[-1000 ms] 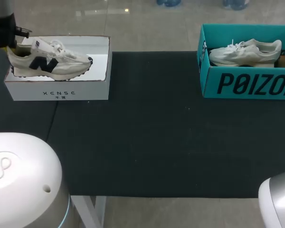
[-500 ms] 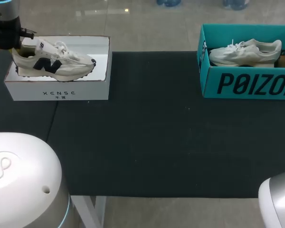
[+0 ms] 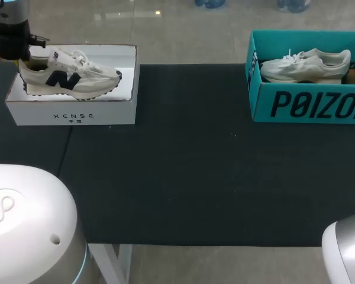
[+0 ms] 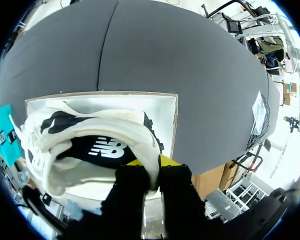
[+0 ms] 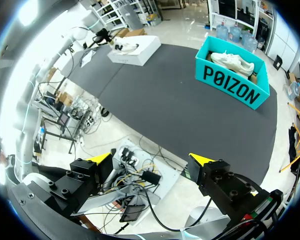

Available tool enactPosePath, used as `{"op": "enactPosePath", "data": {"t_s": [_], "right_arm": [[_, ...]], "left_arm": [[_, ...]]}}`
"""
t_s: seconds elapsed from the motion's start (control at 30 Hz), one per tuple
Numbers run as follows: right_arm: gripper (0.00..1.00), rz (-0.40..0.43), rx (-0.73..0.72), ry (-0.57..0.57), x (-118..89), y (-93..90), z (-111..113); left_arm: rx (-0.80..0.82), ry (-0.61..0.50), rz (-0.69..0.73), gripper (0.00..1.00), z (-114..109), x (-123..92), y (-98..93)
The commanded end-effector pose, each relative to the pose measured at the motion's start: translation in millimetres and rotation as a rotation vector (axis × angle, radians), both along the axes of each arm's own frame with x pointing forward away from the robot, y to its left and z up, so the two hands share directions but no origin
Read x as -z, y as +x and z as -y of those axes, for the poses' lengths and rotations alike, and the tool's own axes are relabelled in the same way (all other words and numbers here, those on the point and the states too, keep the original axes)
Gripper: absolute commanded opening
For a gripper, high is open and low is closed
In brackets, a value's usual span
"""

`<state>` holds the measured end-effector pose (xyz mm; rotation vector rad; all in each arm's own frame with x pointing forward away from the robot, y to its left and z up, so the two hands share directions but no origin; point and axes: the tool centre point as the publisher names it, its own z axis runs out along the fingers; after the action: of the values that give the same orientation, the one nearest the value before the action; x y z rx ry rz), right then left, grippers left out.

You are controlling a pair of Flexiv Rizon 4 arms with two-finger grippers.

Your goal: Take the shoe out of the shoebox, open the shoe tongue, remove and reinsert the insole, then place the shoe into the shoebox

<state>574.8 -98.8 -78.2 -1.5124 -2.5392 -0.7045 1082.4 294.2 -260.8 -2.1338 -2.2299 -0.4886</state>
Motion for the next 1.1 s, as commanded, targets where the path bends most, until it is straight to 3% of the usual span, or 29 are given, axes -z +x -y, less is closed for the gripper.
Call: {"op": "enactPosePath", "data": {"t_s": [0.03, 0.63, 1.1], "right_arm": [[1.00, -0.006, -0.001, -0.003, -2, 2.0, 0], [1.00, -0.006, -0.001, -0.003, -2, 2.0, 0], [1.00, -0.006, -0.001, -0.003, -2, 2.0, 0]], "left_arm": [[-0.010, 0.016, -0.006, 0.00, 0, 5, -0.1], [0.050, -0.004, 0.001, 0.00, 9, 57, -3.7], [0.050, 0.034, -0.039, 0.00, 4, 78, -5.3]]}}
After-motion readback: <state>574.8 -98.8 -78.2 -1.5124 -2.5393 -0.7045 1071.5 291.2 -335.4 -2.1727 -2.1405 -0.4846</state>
